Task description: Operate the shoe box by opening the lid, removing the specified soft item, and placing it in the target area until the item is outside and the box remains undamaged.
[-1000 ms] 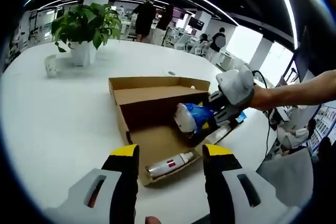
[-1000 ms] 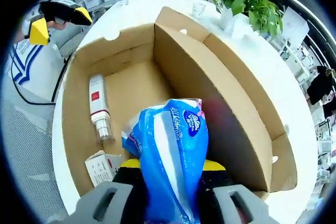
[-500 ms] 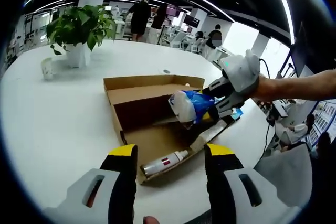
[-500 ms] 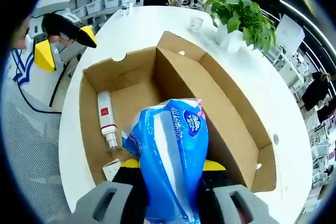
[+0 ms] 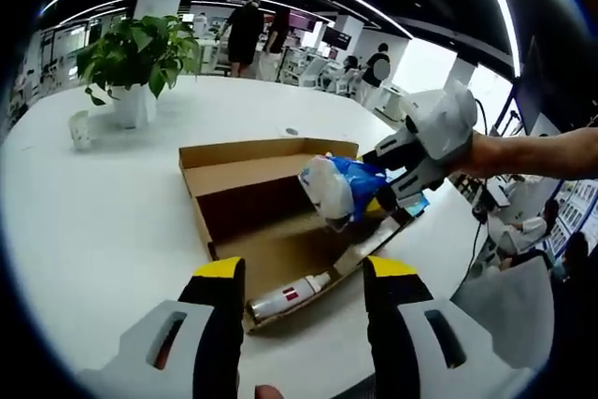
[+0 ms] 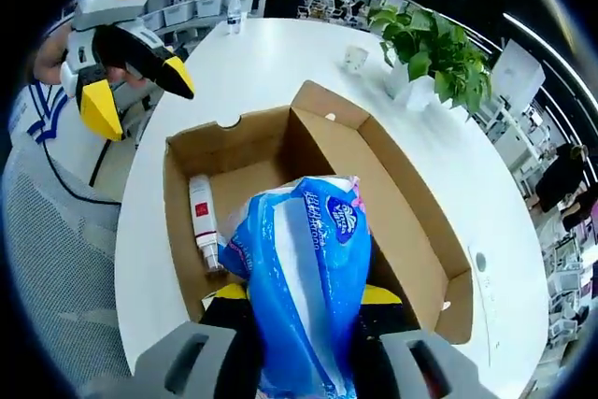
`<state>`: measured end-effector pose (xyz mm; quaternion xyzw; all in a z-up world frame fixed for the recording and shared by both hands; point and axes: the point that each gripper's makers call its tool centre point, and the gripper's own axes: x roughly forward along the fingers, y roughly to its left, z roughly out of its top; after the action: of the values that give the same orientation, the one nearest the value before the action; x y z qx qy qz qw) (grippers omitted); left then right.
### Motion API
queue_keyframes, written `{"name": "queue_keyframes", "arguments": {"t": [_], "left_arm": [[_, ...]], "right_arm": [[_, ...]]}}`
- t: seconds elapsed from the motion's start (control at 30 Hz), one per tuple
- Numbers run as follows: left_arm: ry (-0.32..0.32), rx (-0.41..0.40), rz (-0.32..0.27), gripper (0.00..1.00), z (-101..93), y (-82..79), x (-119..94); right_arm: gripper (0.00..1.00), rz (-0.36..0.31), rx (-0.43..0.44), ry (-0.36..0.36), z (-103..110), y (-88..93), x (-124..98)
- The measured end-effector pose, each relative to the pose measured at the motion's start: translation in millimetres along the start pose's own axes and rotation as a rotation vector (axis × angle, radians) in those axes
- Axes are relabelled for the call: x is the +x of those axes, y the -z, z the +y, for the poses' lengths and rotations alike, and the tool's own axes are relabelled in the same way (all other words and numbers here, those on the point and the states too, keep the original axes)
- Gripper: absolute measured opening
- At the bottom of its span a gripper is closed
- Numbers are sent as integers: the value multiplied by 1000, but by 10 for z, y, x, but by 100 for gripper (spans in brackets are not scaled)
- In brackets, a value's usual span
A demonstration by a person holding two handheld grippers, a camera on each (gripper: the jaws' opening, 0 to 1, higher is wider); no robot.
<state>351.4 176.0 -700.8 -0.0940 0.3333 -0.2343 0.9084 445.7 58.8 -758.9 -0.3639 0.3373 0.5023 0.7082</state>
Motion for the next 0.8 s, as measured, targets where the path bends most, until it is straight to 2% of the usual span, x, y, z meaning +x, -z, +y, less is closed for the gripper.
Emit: {"name": "queue_keyframes", "arguments": {"t": [0.33,0.4,0.67,0.8], "left_arm": [[16,15,3,52,-103,-32,26],[22,15,6,52,-122,-30,40],[36,22,-3,52,-195,-81,69],[55,37,3,52,-307,-85,111]], "right_arm": [[32,-25,-37,28,30,-89,-270],[32,-29,-39,37,-41,-70,-283],[32,-31,-32,77,-83,-37,-498],[32,-34,-24,92,-93,44,-564]]}}
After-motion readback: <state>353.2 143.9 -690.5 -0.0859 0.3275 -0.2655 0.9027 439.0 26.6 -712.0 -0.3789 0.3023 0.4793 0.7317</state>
